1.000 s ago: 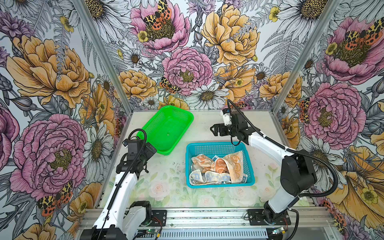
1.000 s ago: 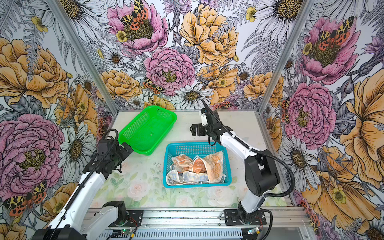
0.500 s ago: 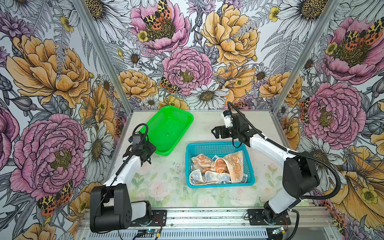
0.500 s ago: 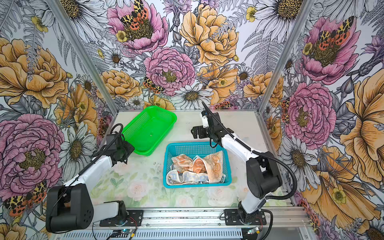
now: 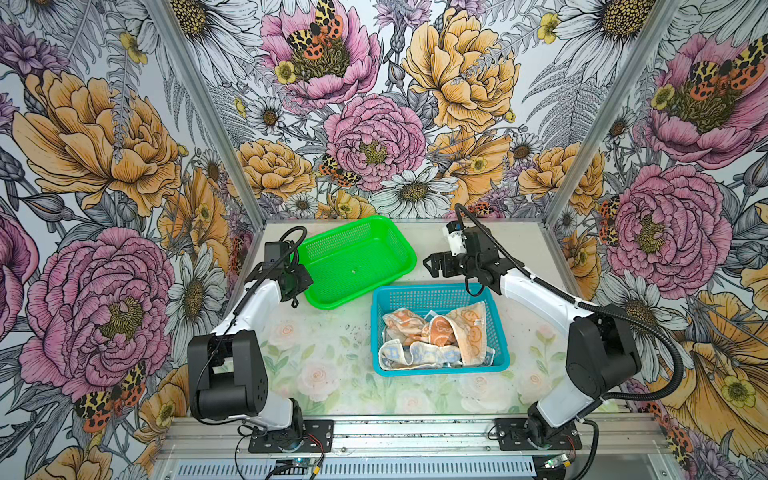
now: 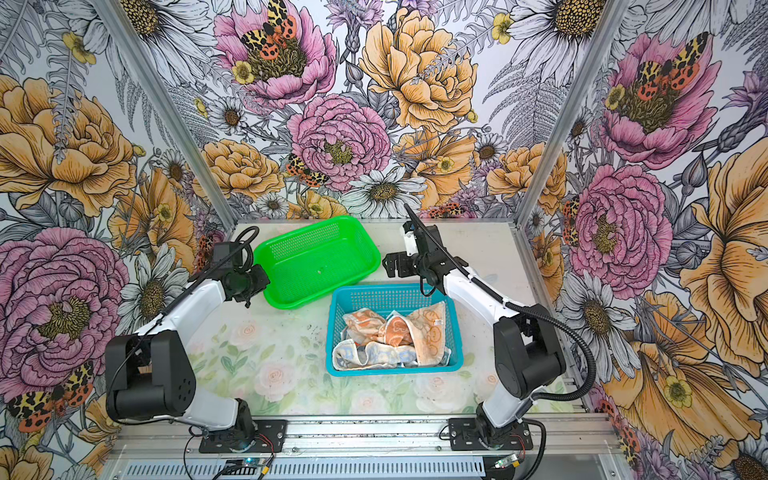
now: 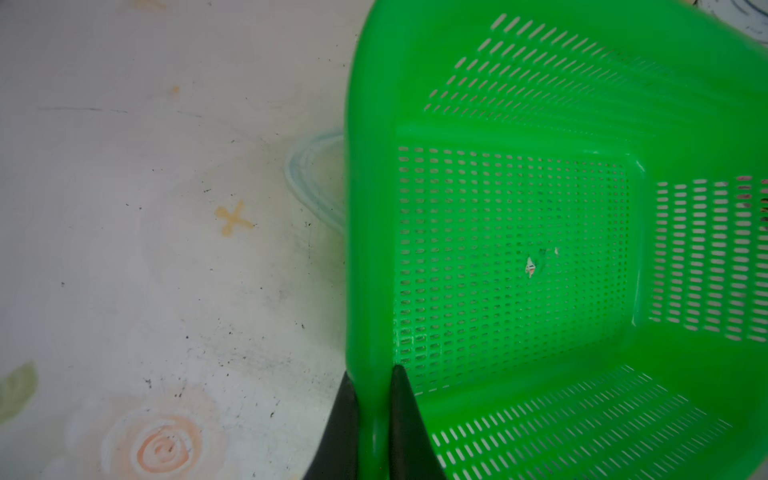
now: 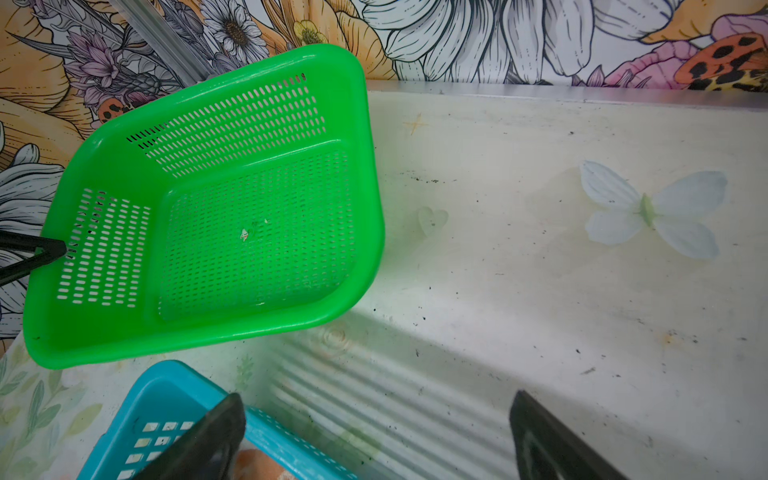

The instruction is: Fold and stack the towels

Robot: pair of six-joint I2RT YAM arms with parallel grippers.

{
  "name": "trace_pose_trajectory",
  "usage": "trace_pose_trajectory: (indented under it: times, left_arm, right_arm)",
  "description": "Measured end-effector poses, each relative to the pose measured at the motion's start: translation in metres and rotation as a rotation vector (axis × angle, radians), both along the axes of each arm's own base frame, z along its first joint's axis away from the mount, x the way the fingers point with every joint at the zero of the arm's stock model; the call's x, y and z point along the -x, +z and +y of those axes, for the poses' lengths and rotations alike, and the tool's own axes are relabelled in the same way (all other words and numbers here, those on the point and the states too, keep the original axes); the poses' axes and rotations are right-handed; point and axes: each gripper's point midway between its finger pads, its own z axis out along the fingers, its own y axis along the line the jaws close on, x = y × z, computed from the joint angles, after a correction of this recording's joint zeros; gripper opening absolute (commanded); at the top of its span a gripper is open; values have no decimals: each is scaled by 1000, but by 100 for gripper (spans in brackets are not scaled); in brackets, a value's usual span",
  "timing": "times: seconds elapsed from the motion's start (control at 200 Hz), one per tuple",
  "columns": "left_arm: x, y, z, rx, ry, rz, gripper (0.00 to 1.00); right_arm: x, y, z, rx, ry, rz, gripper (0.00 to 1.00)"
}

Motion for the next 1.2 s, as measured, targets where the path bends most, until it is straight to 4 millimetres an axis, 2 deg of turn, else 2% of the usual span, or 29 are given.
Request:
trace_pose_trajectory:
  times: [0.165, 0.315, 0.44, 0.5, 0.55, 0.67, 0.766, 0.936, 1.026, 1.096, 1.201]
  left_arm:
    - [-17, -6, 13, -97, -59, 60, 1]
    - [-41, -2, 26, -170, -97, 73, 23]
    - [-60, 4, 36, -222, -107, 66, 62]
    - [-64, 6, 37, -233, -107, 62, 79]
    - [-64, 6, 39, -244, -113, 65, 98]
    - [-59, 9, 40, -248, -102, 75, 99]
    - [-50, 23, 40, -250, -90, 52, 99]
    - [-13, 81, 35, -232, -23, -90, 99]
    - [10, 107, 25, -192, 15, -197, 99]
    - [25, 109, 9, -149, 16, -247, 99]
    - [42, 94, -14, -81, 6, -247, 99]
  right_arm:
    - [-12, -2, 5, -6, -8, 8, 99]
    - [-30, -10, 13, -4, -10, 13, 99]
    - [-46, -21, 24, -2, -9, 28, 100]
    - [-53, -27, 29, 2, -7, 33, 99]
    - [-56, -33, 37, 4, -4, 41, 99]
    - [-64, -42, 56, 6, 9, 47, 96]
    - [-71, -48, 72, 7, 8, 48, 90]
    - [-82, -65, 87, 23, -32, 60, 80]
    - [-87, -76, 92, 39, -58, 65, 71]
    - [-91, -82, 94, 47, -81, 67, 59]
    - [-93, -84, 99, 47, -123, 65, 39]
